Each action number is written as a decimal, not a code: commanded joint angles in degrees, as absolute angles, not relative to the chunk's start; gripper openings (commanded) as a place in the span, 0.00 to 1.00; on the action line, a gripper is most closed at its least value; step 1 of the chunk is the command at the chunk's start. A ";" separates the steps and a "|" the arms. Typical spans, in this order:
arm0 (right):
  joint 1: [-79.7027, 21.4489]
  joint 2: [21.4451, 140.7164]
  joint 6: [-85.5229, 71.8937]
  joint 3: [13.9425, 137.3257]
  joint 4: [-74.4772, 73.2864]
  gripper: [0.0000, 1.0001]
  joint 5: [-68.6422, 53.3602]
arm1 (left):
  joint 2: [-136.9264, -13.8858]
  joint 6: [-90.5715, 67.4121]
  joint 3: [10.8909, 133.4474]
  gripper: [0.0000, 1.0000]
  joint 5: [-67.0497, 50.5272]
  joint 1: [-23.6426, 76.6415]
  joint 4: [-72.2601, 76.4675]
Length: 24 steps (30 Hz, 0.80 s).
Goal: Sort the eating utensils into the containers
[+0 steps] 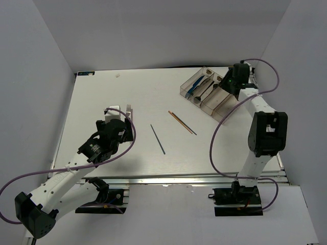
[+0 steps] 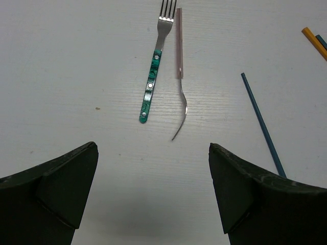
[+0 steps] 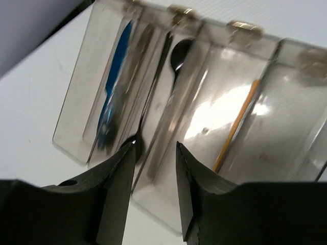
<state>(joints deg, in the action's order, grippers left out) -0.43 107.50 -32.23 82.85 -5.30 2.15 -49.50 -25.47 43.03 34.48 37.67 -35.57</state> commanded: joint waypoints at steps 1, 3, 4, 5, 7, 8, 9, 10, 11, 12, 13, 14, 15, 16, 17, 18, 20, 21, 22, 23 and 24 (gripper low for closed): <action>-10.50 100.47 -24.45 85.17 -14.38 0.43 11.04 | -48.69 -25.31 43.77 0.98 34.98 37.79 -35.07; -15.01 98.88 -19.35 82.89 -16.07 0.44 12.56 | -48.60 -25.57 43.77 0.98 35.51 37.79 -35.33; -19.12 97.57 -18.20 82.01 -17.48 0.46 12.57 | -48.60 -25.75 43.77 0.98 36.12 37.71 -35.42; -20.90 96.95 -15.32 79.48 -17.23 0.52 11.70 | -48.60 -25.84 43.77 0.98 36.30 37.71 -35.59; -25.30 96.94 -13.63 78.14 -18.19 0.62 8.01 | -48.52 -25.93 43.86 0.98 36.39 37.71 -35.60; -26.44 97.29 -11.53 77.44 -18.89 0.62 6.26 | -48.52 -25.93 43.77 0.98 36.30 37.79 -35.51; -28.80 97.82 -10.82 77.43 -19.33 0.62 5.11 | -48.52 -25.93 43.86 0.98 36.30 37.79 -35.51; -29.96 99.04 -9.85 77.34 -19.51 0.61 5.45 | -48.60 -25.93 43.77 0.98 36.21 37.79 -35.51; -30.84 99.84 -8.89 77.26 -19.34 0.60 5.88 | -48.60 -25.93 43.77 0.98 36.21 37.79 -35.59; -32.15 100.71 -7.57 77.69 -19.34 0.57 6.50 | -48.52 -25.93 43.77 0.98 36.21 37.79 -35.60; -32.52 103.07 -7.12 78.39 -19.95 0.50 6.33 | -48.52 -25.93 43.86 0.98 36.21 37.79 -35.60; -32.78 104.31 -6.77 79.09 -21.00 0.47 6.07 | -48.43 -25.93 43.86 0.98 36.21 37.79 -35.60; -33.22 106.41 -6.42 80.32 -21.88 0.42 6.50 | -48.17 -25.93 43.86 0.98 36.30 37.79 -35.60; -33.40 107.22 -5.81 80.59 -21.80 0.40 6.33 | -48.08 -25.93 43.77 0.98 36.21 37.79 -35.60; -33.57 108.10 -5.37 80.86 -21.45 0.38 6.85 | -47.99 -25.93 43.77 0.98 36.12 37.79 -35.51; -33.66 109.93 -4.75 81.56 -21.71 0.36 7.12 | -47.81 -25.84 43.68 0.98 36.04 37.79 -35.42; -33.84 111.61 -4.22 82.26 -22.06 0.35 7.03 | -47.64 -25.67 43.59 0.98 35.69 37.79 -35.16; -33.75 113.01 -4.22 82.61 -22.15 0.34 7.21 | -47.64 -25.66 43.59 0.98 35.42 37.79 -35.07; -33.75 113.55 -4.04 82.97 -22.15 0.35 7.12 | -47.72 -25.66 43.59 0.98 35.33 37.79 -35.07; -33.75 114.08 -3.96 83.14 -22.15 0.34 7.12 | -47.72 -25.58 43.59 0.98 35.25 37.79 -35.07; -33.84 114.78 -3.78 83.23 -22.15 0.34 7.03 | -47.81 -25.58 43.59 0.98 35.16 37.79 -35.07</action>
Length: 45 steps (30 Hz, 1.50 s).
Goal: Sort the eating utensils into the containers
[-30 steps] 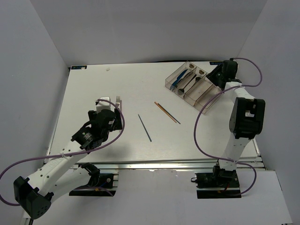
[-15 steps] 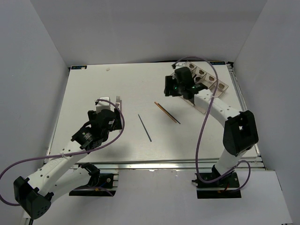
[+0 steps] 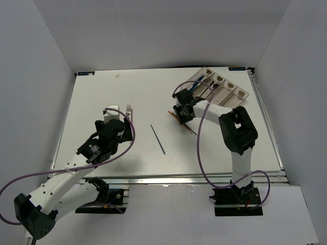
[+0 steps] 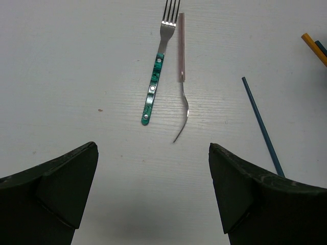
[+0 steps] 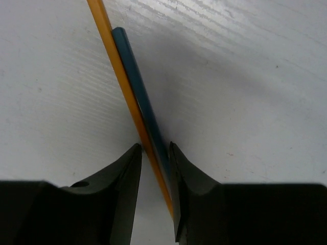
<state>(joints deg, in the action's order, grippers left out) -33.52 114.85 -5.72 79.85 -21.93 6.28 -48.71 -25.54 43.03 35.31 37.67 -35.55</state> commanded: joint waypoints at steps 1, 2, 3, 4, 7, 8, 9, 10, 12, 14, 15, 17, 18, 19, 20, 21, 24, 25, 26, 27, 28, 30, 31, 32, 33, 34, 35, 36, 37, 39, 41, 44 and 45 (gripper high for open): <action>-33.92 115.05 -3.87 83.23 -22.06 0.34 7.21 | -47.81 -25.49 43.59 0.98 35.07 37.79 -34.98; -33.93 115.14 -3.87 83.23 -21.97 0.34 7.29 | -47.81 -25.49 43.59 0.98 35.07 37.79 -35.07; -33.93 115.57 -3.78 83.23 -21.89 0.33 7.38 | -47.81 -25.49 43.59 0.98 34.98 37.71 -35.07; -33.84 115.75 -3.78 83.41 -21.62 0.33 7.47 | -47.81 -25.49 43.59 0.98 34.89 37.79 -34.98; -33.93 116.28 -3.69 83.76 -21.62 0.29 7.38 | -47.72 -25.40 43.59 0.98 34.80 37.79 -34.98; -33.93 116.19 -3.60 83.76 -21.53 0.29 6.43 | -47.72 -25.40 43.59 0.98 34.80 37.79 -34.98; -33.93 115.76 -3.60 83.67 -21.45 0.29 5.72 | -47.81 -25.40 43.59 0.98 34.80 37.79 -34.98; -33.93 115.32 -3.52 83.50 -21.45 0.30 5.19 | -47.90 -25.40 43.59 0.98 34.72 37.79 -34.89; -33.84 114.09 -3.69 83.06 -20.83 0.36 4.13 | -48.07 -25.31 43.51 0.98 34.54 37.79 -34.89; -33.84 113.56 -3.78 82.97 -20.48 0.40 4.57 | -48.16 -25.23 43.59 0.98 34.37 37.79 -34.80; -33.66 113.55 -3.78 83.23 -20.48 0.41 5.09 | -48.25 -25.22 43.59 0.98 34.37 37.79 -34.89; -33.66 113.90 -3.87 83.67 -20.65 0.41 5.71 | -48.34 -25.22 43.59 0.98 34.37 37.79 -34.89; -33.58 114.43 -3.78 84.19 -21.09 0.40 5.89 | -48.25 -25.22 43.59 0.98 34.37 37.79 -34.89; -33.49 114.69 -3.78 84.46 -21.18 0.40 5.89 | -48.25 -25.22 43.51 0.98 34.28 37.79 -34.81; -33.31 114.96 -3.78 84.64 -21.44 0.39 5.89 | -48.25 -25.22 43.51 0.98 34.19 37.79 -34.80; -33.31 115.13 -3.78 84.64 -21.45 0.37 5.89 | -48.25 -25.22 43.59 0.98 34.19 37.79 -34.80; -32.87 114.44 -4.39 83.59 -20.22 0.37 5.10 | -48.43 -25.14 43.51 0.98 34.10 37.79 -34.72; -32.70 114.26 -4.83 83.58 -20.04 0.37 4.66 | -48.51 -25.14 43.51 0.98 34.01 37.79 -34.72; -32.52 114.08 -5.01 83.50 -19.95 0.37 3.96 | -48.69 -25.05 43.51 0.98 33.93 37.79 -34.72; -32.43 114.17 -5.01 83.58 -19.86 0.37 3.96 | -48.87 -25.05 43.59 0.98 33.93 37.79 -34.72; -32.34 114.34 -4.84 84.02 -20.12 0.37 3.87 | -48.95 -25.05 43.68 0.98 33.84 37.79 -34.80; -32.43 115.31 -4.48 84.64 -20.65 0.35 4.39 | -49.22 -25.05 43.68 0.98 33.84 37.79 -34.89; -32.34 115.66 -4.22 84.99 -21.18 0.35 4.39 | -49.13 -25.05 43.68 0.98 33.84 37.71 -34.89; -32.34 116.19 -4.22 84.99 -21.09 0.34 4.66 | -48.96 -25.05 43.59 0.98 33.84 37.71 -34.81; -32.26 116.37 -4.22 85.08 -21.09 0.34 4.66 | -48.96 -25.05 43.59 0.98 33.84 37.79 -34.80; -32.17 116.45 -4.22 84.99 -20.92 0.33 4.57 | -48.87 -25.05 43.59 0.98 33.84 37.79 -34.72; -32.08 116.80 -4.57 84.99 -20.74 0.33 4.40 | -48.87 -25.05 43.51 0.98 33.75 37.71 -34.72; -31.99 117.07 -4.57 85.08 -20.66 0.33 4.13 | -48.95 -24.96 43.51 0.98 33.75 37.79 -34.72; -31.99 117.24 -4.57 85.17 -20.65 0.32 3.96 | -48.96 -24.96 43.59 0.98 33.75 37.79 -34.72; -31.99 118.30 -4.40 85.78 -20.92 0.32 4.04 | -49.13 -24.96 43.59 0.98 33.57 37.79 -34.72; -31.99 119.44 -4.22 86.48 -21.70 0.31 4.22 | -49.04 -24.87 43.59 0.98 33.49 37.79 -34.72; -31.99 120.23 -4.22 86.49 -21.97 0.31 4.13 | -48.87 -24.87 43.59 0.98 33.49 37.79 -34.72; -31.99 120.32 -4.13 86.05 -21.71 0.31 4.13 | -48.87 -24.87 43.59 0.98 33.49 37.79 -34.72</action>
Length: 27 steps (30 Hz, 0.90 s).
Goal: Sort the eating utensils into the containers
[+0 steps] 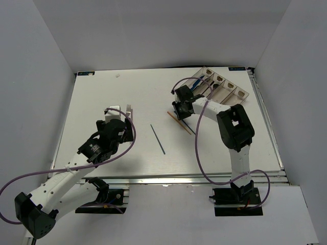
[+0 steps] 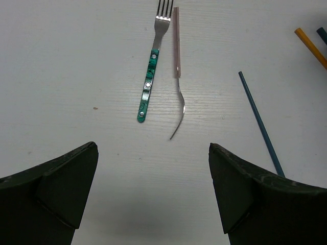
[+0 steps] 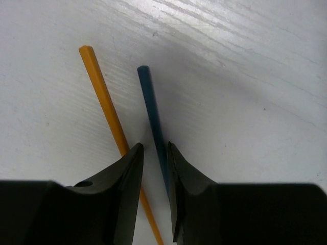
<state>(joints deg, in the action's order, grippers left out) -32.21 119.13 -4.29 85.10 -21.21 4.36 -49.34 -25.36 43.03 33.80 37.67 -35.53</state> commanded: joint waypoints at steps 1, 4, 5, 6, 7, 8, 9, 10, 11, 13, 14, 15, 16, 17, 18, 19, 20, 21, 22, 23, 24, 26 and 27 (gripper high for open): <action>-31.99 120.50 -4.04 85.96 -21.62 0.31 4.13 | -48.87 -24.87 43.59 0.98 33.49 37.79 -34.63; -31.99 121.38 -3.87 86.31 -22.23 0.29 5.01 | -48.87 -24.87 43.59 0.98 33.40 37.71 -34.63; -31.99 122.07 -3.87 86.48 -22.58 0.26 5.01 | -48.87 -24.87 43.59 0.98 33.40 37.79 -34.63; -31.99 122.52 -3.95 86.92 -24.07 0.24 5.18 | -48.87 -24.87 43.59 0.98 33.40 37.71 -34.63; -31.99 122.69 -4.22 87.62 -24.78 0.20 5.19 | -48.87 -24.87 43.59 0.98 33.40 37.79 -34.72; -31.99 123.13 -4.22 87.89 -25.48 0.15 5.10 | -48.78 -24.87 43.59 0.98 33.49 37.79 -34.72; -31.99 123.31 -4.48 88.15 -26.10 0.12 5.27 | -48.78 -24.87 43.59 0.98 33.49 37.79 -34.72; -31.99 123.31 -4.66 88.59 -27.32 0.09 5.45 | -48.78 -24.87 43.59 0.98 33.49 37.79 -34.72; -31.99 123.14 -4.92 88.68 -27.77 0.04 5.71 | -48.69 -24.87 43.59 0.98 33.49 37.71 -34.72; -31.99 122.26 -5.27 88.68 -28.12 0.00 6.15 | -48.60 -24.87 43.59 0.98 33.49 37.79 -34.54; -31.99 120.69 -5.71 88.59 -28.04 0.00 6.33 | -48.60 -24.87 43.59 0.98 33.49 37.79 -34.63; -31.99 119.54 -5.97 88.33 -27.69 0.00 6.24 | -48.60 -24.87 43.51 0.98 33.49 37.71 -34.63; -31.91 117.18 -6.24 88.07 -27.25 0.00 6.76 | -48.60 -24.87 43.59 0.98 33.49 37.79 -34.72; -31.82 115.94 -6.59 87.63 -26.64 0.00 7.20 | -48.60 -24.87 43.59 0.98 33.57 37.71 -34.72; -31.64 114.45 -7.81 87.45 -26.28 0.00 7.64 | -48.60 -24.87 43.59 0.98 33.57 37.79 -34.72; -30.94 111.65 -8.52 87.19 -25.84 0.00 7.65 | -48.60 -24.96 43.59 0.98 33.66 37.71 -34.80; -30.24 110.06 -9.48 85.88 -24.01 0.00 7.21 | -48.60 -24.96 43.59 0.98 33.66 37.79 -34.80; -29.45 108.30 -11.58 84.91 -22.60 0.00 5.99 | -48.43 -24.96 43.68 0.98 33.75 37.79 -34.72; -26.92 104.80 -12.99 83.68 -21.02 0.00 2.24 | -48.34 -24.96 43.59 0.98 33.75 37.79 -34.72; -25.15 103.20 -14.66 82.37 -19.09 0.00 0.54 | -48.25 -25.05 43.51 0.98 33.75 37.79 -34.72; -23.31 101.62 -19.12 79.40 -14.98 0.00 -2.17 | -48.25 -25.05 43.51 0.98 33.75 37.79 -34.72; -16.46 98.01 -24.49 76.13 -10.48 0.00 -6.06 | -48.08 -25.05 43.51 0.98 33.92 37.79 -34.72; -14.26 97.22 -27.22 73.42 -6.20 0.00 -6.33 | -48.08 -25.05 43.51 0.98 33.84 37.79 -34.72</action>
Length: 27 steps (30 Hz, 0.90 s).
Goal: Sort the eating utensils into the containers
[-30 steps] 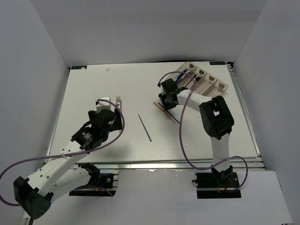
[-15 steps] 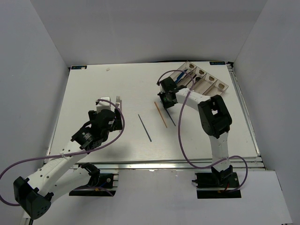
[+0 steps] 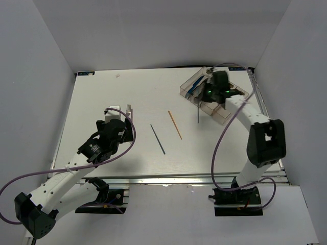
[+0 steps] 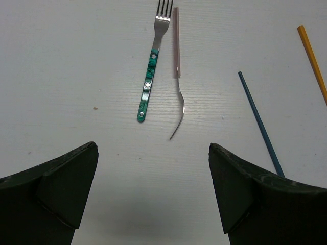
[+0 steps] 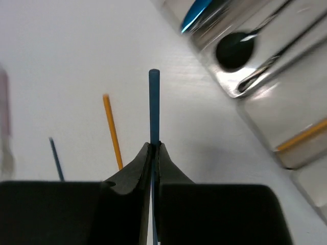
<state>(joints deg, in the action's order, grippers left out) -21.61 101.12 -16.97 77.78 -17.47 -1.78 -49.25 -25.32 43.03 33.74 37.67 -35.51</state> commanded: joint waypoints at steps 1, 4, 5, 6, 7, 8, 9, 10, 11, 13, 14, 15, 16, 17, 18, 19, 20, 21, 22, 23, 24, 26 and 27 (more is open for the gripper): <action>-9.97 96.77 -32.90 72.52 -4.50 0.00 -5.46 | -47.99 -25.05 43.51 0.98 33.84 37.79 -34.72; -2.67 99.30 -42.15 73.47 -2.37 0.00 -4.66 | -48.08 -24.96 43.51 0.98 33.75 37.79 -34.63; -1.24 100.01 -43.84 74.26 -2.55 0.00 -4.14 | -48.08 -25.05 43.51 0.98 33.75 37.79 -34.72; 1.38 100.89 -45.16 75.66 -1.85 0.00 -3.70 | -48.08 -25.05 43.51 0.98 33.84 37.79 -34.72; 2.19 102.55 -47.52 76.63 -2.02 0.00 -3.08 | -48.08 -25.05 43.51 0.98 33.92 37.79 -34.89; 3.07 103.44 -48.33 77.68 -2.20 0.00 -2.73 | -48.08 -25.05 43.51 0.98 34.01 37.79 -34.81; 4.47 104.49 -48.69 78.48 -1.85 0.00 -3.07 | -47.99 -25.14 43.51 0.98 34.10 37.79 -34.80; 5.09 106.85 -48.78 80.66 -1.76 0.00 -4.47 | -47.99 -25.14 43.51 0.98 34.19 37.79 -34.80; 5.62 108.01 -48.95 81.90 -2.11 0.00 -5.00 | -47.99 -25.14 43.51 0.98 34.19 37.79 -34.80; 6.59 111.26 -48.78 85.41 -4.56 0.00 -4.58 | -47.99 -25.14 43.51 0.98 34.19 37.79 -34.80; 6.77 111.97 -48.43 86.04 -4.40 0.00 -4.92 | -48.08 -25.14 43.51 0.98 34.10 37.79 -34.72; 7.03 113.45 -48.43 86.65 -4.48 0.00 -5.79 | -48.08 -25.05 43.51 0.98 34.01 37.79 -34.72; 6.94 114.25 -48.25 87.36 -4.92 0.00 -5.89 | -48.25 -25.05 43.51 0.98 34.01 37.79 -34.72; 6.94 114.69 -47.82 88.67 -5.44 0.00 -6.06 | -48.34 -25.05 43.59 0.98 33.93 37.79 -34.80; 6.94 115.39 -47.81 88.94 -5.62 0.00 -6.41 | -48.51 -25.05 43.59 0.98 34.01 37.79 -34.89; 7.03 115.57 -47.99 88.95 -5.28 0.00 -6.33 | -48.60 -25.05 43.59 0.98 34.01 37.79 -34.89; 6.94 115.66 -48.16 88.95 -5.19 0.00 -6.24 | -48.60 -25.05 43.59 0.98 34.10 37.79 -34.89; 6.94 115.93 -48.34 89.03 -5.19 0.00 -6.24 | -48.52 -25.05 43.59 0.98 34.10 37.79 -34.89; 7.03 116.19 -48.34 89.12 -5.19 0.00 -6.41 | -48.43 -25.05 43.59 0.98 34.10 37.79 -34.89; 6.94 116.45 -48.51 89.30 -5.36 0.00 -6.50 | -48.43 -25.05 43.59 0.98 34.01 37.71 -34.81; 7.03 116.89 -48.52 89.47 -5.80 0.00 -6.50 | -48.43 -25.05 43.51 0.98 34.01 37.71 -34.89; 7.03 117.16 -48.52 89.47 -6.24 0.09 -6.59 | -48.43 -25.05 43.51 0.98 34.01 37.79 -34.80; 7.03 117.16 -48.52 89.12 -6.07 0.10 -6.94 | -48.43 -25.05 43.59 0.98 33.93 37.79 -34.80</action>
